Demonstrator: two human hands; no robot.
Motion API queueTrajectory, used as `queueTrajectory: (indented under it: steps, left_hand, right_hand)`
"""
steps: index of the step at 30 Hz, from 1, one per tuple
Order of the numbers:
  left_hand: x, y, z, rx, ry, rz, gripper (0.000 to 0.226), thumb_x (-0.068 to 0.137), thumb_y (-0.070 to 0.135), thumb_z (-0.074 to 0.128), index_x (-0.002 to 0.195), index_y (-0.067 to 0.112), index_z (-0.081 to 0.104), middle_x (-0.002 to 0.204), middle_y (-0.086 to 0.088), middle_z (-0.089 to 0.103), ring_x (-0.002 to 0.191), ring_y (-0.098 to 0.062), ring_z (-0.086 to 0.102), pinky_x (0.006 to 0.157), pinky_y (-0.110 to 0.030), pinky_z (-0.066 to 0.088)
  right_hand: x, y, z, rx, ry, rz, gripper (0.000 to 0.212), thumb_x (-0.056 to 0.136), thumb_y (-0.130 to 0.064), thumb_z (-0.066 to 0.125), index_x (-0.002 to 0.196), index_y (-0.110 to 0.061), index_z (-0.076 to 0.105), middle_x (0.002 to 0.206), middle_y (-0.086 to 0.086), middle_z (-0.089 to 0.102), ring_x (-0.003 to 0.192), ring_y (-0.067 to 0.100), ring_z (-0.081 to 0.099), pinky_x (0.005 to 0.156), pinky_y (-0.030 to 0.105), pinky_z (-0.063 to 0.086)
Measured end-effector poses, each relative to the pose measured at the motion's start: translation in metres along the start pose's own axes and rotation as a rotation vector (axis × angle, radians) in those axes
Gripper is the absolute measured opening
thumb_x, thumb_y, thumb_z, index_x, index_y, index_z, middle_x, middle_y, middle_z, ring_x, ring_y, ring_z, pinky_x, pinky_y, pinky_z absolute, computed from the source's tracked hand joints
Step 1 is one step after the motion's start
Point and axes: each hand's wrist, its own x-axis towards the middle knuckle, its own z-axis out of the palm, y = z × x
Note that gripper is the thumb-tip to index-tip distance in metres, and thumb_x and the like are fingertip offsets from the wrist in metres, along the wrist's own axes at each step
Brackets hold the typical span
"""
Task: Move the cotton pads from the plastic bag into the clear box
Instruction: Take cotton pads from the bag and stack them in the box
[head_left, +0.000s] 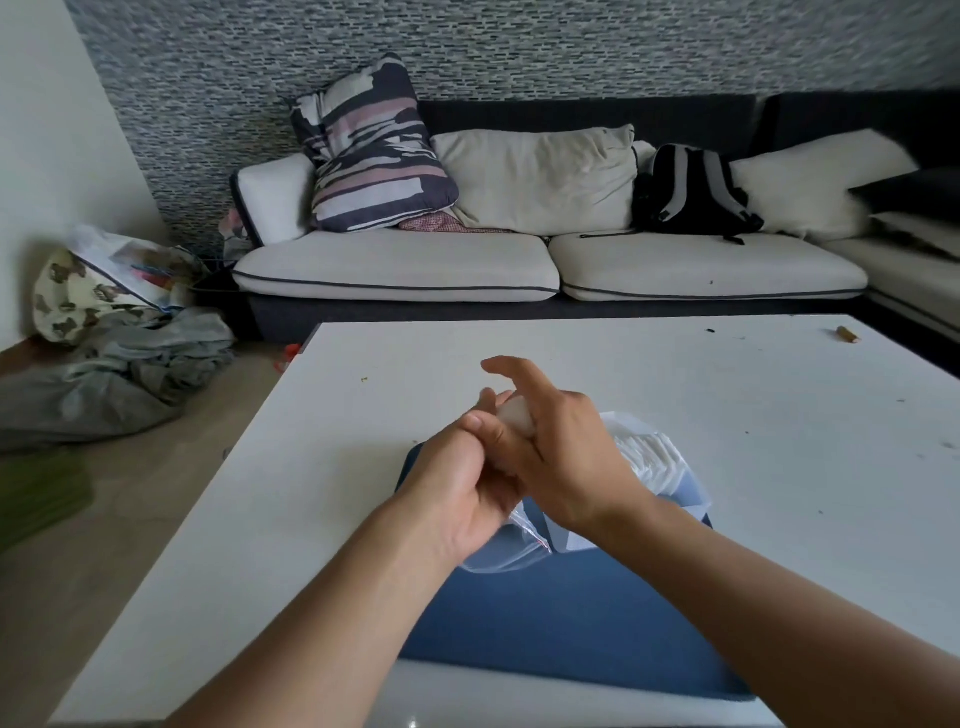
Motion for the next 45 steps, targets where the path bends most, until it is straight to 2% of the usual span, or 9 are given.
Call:
queueTrajectory:
  steps: [4, 7, 10, 14, 17, 26, 35, 38, 45]
  left_hand:
    - [-0.002, -0.003, 0.001, 0.102, -0.059, -0.018, 0.052, 0.105, 0.031, 0.046, 0.066, 0.028, 0.080, 0.073, 0.003, 0.072, 0.070, -0.012, 0.068, 0.065, -0.029, 0.056]
    - [-0.004, -0.004, 0.007, 0.172, -0.010, 0.026, 0.036, 0.104, 0.043, 0.045, 0.097, 0.022, 0.074, 0.084, 0.002, 0.072, 0.082, -0.014, 0.069, 0.072, -0.029, 0.053]
    - [-0.004, -0.008, 0.011, 0.124, 0.080, 0.131, 0.056, 0.102, 0.061, 0.035, 0.124, 0.023, 0.068, 0.117, -0.004, 0.074, 0.110, -0.018, 0.070, 0.091, -0.034, 0.052]
    - [-0.009, -0.012, 0.020, 0.188, 0.154, 0.255, 0.069, 0.074, 0.086, 0.044, 0.118, 0.037, 0.065, 0.126, 0.002, 0.070, 0.118, -0.016, 0.065, 0.110, -0.042, 0.043]
    - [-0.009, -0.010, 0.022, 0.166, 0.229, 0.263, 0.062, 0.092, 0.076, 0.034, 0.120, 0.028, 0.063, 0.123, 0.002, 0.069, 0.114, -0.017, 0.066, 0.108, -0.043, 0.046]
    - [-0.007, -0.008, 0.026, 0.025, 0.388, 0.230, 0.065, 0.095, 0.073, 0.031, 0.106, 0.022, 0.071, 0.100, -0.004, 0.077, 0.094, -0.023, 0.073, 0.074, -0.033, 0.053]
    - [0.009, -0.013, 0.012, 0.136, 0.358, 0.162, 0.082, 0.080, 0.086, 0.033, 0.110, 0.021, 0.074, 0.104, -0.008, 0.078, 0.099, -0.026, 0.073, 0.092, -0.041, 0.054]
    - [0.011, -0.009, 0.012, 0.229, 0.243, 0.127, 0.095, 0.057, 0.091, 0.053, 0.116, 0.019, 0.070, 0.113, -0.008, 0.075, 0.103, -0.023, 0.072, 0.093, -0.039, 0.053]
    - [0.010, -0.009, 0.009, 0.527, 0.047, 0.138, 0.025, 0.088, 0.034, 0.074, 0.101, 0.013, 0.071, 0.092, -0.002, 0.076, 0.085, -0.015, 0.069, 0.077, -0.028, 0.053]
  right_hand:
    - [-0.001, 0.003, 0.001, 0.039, 0.077, 0.050, 0.048, 0.090, -0.061, 0.059, 0.123, -0.025, 0.059, 0.072, -0.003, 0.073, 0.074, 0.009, 0.069, 0.070, 0.034, 0.057]
    - [-0.003, -0.002, 0.006, 0.085, 0.146, 0.096, 0.046, 0.096, -0.062, 0.045, 0.116, -0.023, 0.061, 0.068, -0.010, 0.068, 0.073, 0.005, 0.067, 0.066, 0.024, 0.051]
    - [-0.001, -0.006, 0.006, 0.263, 0.253, 0.166, 0.051, 0.099, -0.057, 0.035, 0.106, -0.015, 0.064, 0.078, -0.003, 0.069, 0.072, 0.007, 0.063, 0.061, 0.023, 0.047]
    - [0.006, -0.003, 0.001, 0.316, 0.316, 0.271, 0.057, 0.099, -0.057, 0.035, 0.100, -0.008, 0.066, 0.087, 0.015, 0.067, 0.072, 0.016, 0.057, 0.067, 0.036, 0.048]
    - [0.006, -0.001, 0.000, 0.357, 0.306, 0.312, 0.051, 0.102, -0.054, 0.038, 0.103, -0.012, 0.067, 0.077, -0.002, 0.064, 0.070, 0.009, 0.057, 0.064, 0.029, 0.044]
    - [0.000, -0.007, 0.013, 0.522, 0.075, 0.467, 0.027, 0.093, -0.039, 0.068, 0.110, -0.019, 0.062, 0.092, 0.002, 0.076, 0.083, 0.011, 0.074, 0.072, 0.027, 0.058]
    - [-0.003, -0.006, 0.020, 0.470, 0.080, 0.381, 0.013, 0.096, -0.017, 0.059, 0.108, -0.015, 0.064, 0.089, 0.004, 0.077, 0.085, 0.018, 0.075, 0.079, 0.037, 0.062]
    - [0.002, -0.001, 0.009, 0.399, 0.157, 0.392, 0.016, 0.097, -0.022, 0.061, 0.112, -0.017, 0.061, 0.084, 0.001, 0.073, 0.075, 0.004, 0.071, 0.067, 0.024, 0.058]
    - [0.017, 0.018, -0.014, 0.450, 0.240, 0.560, 0.033, 0.101, -0.043, 0.055, 0.109, -0.011, 0.062, 0.081, 0.000, 0.064, 0.068, 0.008, 0.061, 0.054, 0.014, 0.048]
